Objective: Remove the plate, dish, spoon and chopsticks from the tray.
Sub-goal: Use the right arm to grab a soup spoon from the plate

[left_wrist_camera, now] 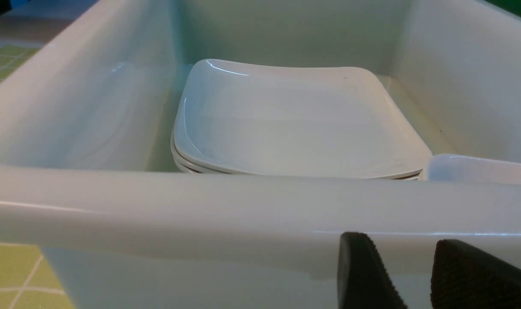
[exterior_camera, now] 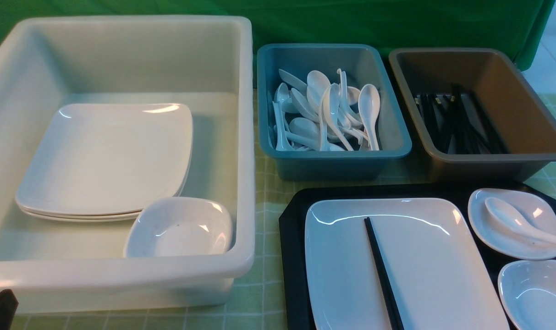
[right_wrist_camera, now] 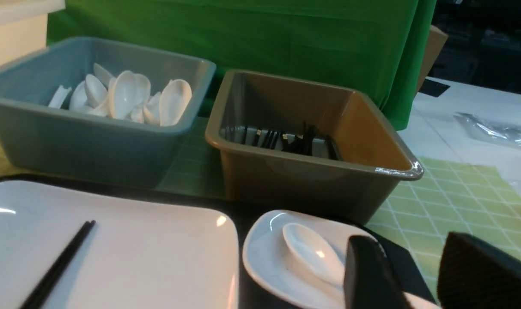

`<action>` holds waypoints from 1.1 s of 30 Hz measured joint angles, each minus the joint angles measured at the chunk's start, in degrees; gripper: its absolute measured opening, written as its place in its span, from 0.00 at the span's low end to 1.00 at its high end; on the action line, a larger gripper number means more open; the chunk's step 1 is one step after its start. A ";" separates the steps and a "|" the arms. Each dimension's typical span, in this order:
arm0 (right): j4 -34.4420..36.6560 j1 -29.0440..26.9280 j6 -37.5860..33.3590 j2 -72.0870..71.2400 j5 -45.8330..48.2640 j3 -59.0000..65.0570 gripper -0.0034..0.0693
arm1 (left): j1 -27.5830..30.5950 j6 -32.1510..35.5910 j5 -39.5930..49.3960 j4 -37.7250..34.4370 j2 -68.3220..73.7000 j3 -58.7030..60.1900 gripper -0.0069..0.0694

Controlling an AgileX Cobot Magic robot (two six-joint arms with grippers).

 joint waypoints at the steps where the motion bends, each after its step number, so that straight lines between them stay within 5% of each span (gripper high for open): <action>1: 0.92 0.00 1.86 0.00 0.00 0.00 0.38 | 0.00 0.00 0.00 0.00 0.00 0.00 0.39; 8: 6.25 0.00 34.80 0.00 -0.36 0.00 0.38 | 0.00 0.00 0.00 0.00 0.00 0.00 0.39; 13: 6.62 0.00 41.70 0.00 -0.51 0.00 0.38 | 0.00 0.00 0.00 0.00 0.00 0.00 0.39; 18: 6.68 0.00 41.23 0.00 -1.13 -1.14 0.32 | 0.00 0.00 0.00 0.00 0.00 0.00 0.39; 23: 6.19 0.00 27.26 4.72 2.98 -15.50 0.09 | 0.00 0.00 0.04 0.00 -0.06 0.00 0.39; 25: 2.46 0.00 19.32 13.61 13.16 -27.57 0.07 | 0.00 0.00 0.04 0.00 -0.06 0.00 0.39; 31: -9.93 0.00 12.01 42.29 48.47 -49.47 0.07 | 0.00 0.00 0.04 0.00 -0.06 0.00 0.39; 33: -11.37 0.00 11.36 46.88 52.25 -51.37 0.07 | 0.00 0.00 0.04 0.00 -0.06 0.00 0.39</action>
